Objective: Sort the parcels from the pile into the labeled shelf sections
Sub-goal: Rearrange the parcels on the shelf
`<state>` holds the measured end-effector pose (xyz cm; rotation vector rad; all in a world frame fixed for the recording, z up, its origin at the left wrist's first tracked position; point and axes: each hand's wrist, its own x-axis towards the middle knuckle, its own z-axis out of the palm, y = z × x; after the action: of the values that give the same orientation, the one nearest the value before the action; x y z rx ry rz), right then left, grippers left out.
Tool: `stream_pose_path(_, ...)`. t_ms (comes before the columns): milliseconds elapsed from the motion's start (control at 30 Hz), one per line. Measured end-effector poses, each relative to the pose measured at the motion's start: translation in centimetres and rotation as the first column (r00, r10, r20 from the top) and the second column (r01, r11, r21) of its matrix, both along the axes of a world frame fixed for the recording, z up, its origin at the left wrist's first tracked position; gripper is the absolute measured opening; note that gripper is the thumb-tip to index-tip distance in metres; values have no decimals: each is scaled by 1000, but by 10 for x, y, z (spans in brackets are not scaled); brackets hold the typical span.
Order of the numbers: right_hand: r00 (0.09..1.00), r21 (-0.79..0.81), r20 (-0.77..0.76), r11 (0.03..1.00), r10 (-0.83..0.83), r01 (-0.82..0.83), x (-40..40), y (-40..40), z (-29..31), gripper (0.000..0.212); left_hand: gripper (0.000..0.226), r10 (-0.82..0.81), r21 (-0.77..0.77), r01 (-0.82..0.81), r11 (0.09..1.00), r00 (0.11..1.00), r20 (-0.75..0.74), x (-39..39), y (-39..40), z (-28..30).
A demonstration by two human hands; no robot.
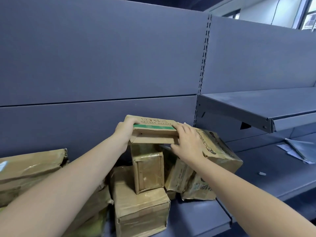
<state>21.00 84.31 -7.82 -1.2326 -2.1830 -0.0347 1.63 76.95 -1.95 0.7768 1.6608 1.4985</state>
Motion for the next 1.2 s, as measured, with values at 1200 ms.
stream_pose_path(1200, 975, -128, 1, 967, 223, -221, -49, 23, 71, 54, 56, -70, -65, 34, 997, 183, -981, -36, -11, 13)
